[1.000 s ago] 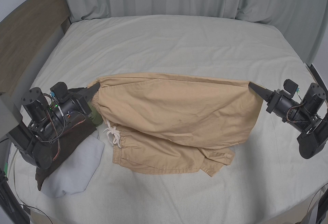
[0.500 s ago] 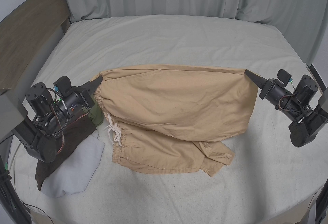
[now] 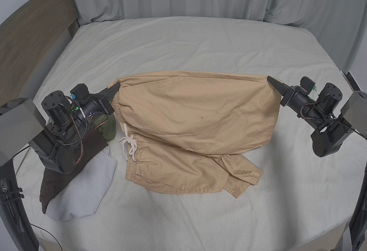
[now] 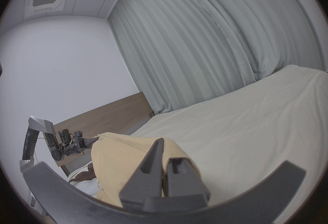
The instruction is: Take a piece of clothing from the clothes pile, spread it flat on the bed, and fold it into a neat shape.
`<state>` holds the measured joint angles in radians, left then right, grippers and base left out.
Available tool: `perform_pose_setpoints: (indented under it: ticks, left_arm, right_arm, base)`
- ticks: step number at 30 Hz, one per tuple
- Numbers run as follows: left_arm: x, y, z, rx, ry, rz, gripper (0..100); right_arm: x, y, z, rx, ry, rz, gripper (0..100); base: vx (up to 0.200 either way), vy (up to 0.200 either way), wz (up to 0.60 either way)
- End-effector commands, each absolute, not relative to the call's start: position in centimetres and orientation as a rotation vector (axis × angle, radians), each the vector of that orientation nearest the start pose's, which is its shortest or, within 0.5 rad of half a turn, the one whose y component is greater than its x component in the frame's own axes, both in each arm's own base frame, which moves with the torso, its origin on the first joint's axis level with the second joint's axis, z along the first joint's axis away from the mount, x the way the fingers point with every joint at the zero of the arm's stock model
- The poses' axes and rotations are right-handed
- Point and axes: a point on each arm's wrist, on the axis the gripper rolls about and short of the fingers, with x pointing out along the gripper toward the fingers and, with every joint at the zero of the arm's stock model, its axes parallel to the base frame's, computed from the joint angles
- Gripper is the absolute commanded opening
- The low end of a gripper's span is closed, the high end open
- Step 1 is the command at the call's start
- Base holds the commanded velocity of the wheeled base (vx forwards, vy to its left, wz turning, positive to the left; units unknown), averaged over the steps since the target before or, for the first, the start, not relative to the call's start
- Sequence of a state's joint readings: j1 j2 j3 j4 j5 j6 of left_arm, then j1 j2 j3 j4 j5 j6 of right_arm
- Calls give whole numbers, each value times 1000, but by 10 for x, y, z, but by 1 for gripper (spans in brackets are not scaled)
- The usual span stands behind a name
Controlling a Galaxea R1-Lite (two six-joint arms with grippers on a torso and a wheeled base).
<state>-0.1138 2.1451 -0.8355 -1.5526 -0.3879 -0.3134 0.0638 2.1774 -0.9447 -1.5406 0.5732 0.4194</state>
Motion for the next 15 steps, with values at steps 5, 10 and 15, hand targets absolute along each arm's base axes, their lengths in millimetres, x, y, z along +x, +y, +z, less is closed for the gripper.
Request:
perform_pose_setpoints:
  ticks: [5,10,15]
  left_arm:
    - [411,-58,101,-310,-165,-494,0]
    - [427,-60,94,-344,-181,-498,0]
    - [440,-60,79,-357,-178,-483,0]
  right_arm:
    - [426,40,117,318,-183,687,0]
    - [446,43,106,314,-202,695,0]
    - [466,46,93,312,-232,683,0]
  base:
    - [0,0,0]
    - [0,0,0]
    - [0,0,0]
